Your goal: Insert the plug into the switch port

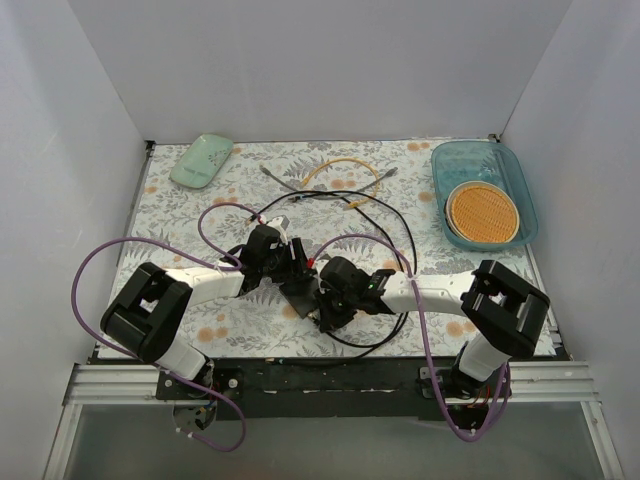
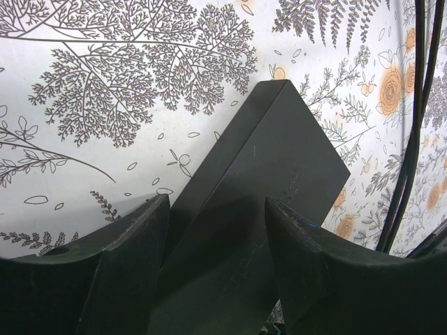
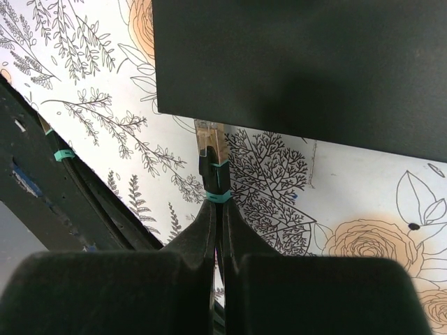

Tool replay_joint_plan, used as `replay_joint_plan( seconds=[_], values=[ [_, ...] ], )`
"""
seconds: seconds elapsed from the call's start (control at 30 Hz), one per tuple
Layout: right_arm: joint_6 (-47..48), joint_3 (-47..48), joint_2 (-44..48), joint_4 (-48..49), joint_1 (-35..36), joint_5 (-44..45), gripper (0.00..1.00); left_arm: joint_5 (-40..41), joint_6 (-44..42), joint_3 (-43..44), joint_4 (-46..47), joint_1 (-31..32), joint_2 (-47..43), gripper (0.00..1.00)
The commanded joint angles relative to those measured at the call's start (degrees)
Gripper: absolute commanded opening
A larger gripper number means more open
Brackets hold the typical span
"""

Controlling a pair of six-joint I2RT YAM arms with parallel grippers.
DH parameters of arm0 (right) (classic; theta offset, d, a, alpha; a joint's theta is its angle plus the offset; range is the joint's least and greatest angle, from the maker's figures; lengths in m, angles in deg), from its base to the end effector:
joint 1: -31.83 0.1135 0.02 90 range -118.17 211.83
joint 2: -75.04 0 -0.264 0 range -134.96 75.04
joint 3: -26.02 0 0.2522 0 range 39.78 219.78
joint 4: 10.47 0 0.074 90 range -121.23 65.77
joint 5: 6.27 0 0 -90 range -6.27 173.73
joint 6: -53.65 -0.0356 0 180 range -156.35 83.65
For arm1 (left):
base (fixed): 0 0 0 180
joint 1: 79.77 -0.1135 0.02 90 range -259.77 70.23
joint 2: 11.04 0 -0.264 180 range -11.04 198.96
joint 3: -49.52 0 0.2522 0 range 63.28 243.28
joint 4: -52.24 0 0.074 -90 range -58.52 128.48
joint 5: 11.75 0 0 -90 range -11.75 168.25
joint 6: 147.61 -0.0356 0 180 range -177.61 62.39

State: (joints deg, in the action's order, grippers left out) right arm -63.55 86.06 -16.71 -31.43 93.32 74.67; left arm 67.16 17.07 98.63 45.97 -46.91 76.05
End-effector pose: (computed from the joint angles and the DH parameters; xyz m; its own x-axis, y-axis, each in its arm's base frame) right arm 0.1425 0.2740 0.1580 -0.7551 -0.4444 -0.4821 -0.6389 0.6640 0.3886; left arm 0.2344 -0.1595 0.1459 -0.7800 -0.6229 -0.0598 -0.3941 0.5632 -0.7263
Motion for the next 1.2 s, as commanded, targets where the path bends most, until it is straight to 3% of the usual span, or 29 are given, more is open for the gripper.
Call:
replay_joint_plan(
  seconds=[0.0, 0.33, 0.93, 1.17],
  values=[
    [-0.9, 0.6, -0.5, -0.4, 0.4, 1.3, 0.01, 0.6, 0.0, -0.6, -6.1, 0.8, 0.5, 0.57],
    [-2.6, -0.9, 3.2, 0.4, 0.4, 5.6, 0.01, 0.9, 0.2, -2.0, -6.0, 0.9, -0.3, 0.56],
    [-4.7, 2.4, -0.7, 0.9, 0.4, -0.7, 0.01, 0.3, 0.9, -2.9, -6.2, 0.9, -2.0, 0.56],
    [-6.7, 2.3, 0.7, -0.4, -0.1, 3.3, 0.01, 1.2, 1.8, -4.9, -6.8, 1.2, -4.6, 0.55]
  ],
)
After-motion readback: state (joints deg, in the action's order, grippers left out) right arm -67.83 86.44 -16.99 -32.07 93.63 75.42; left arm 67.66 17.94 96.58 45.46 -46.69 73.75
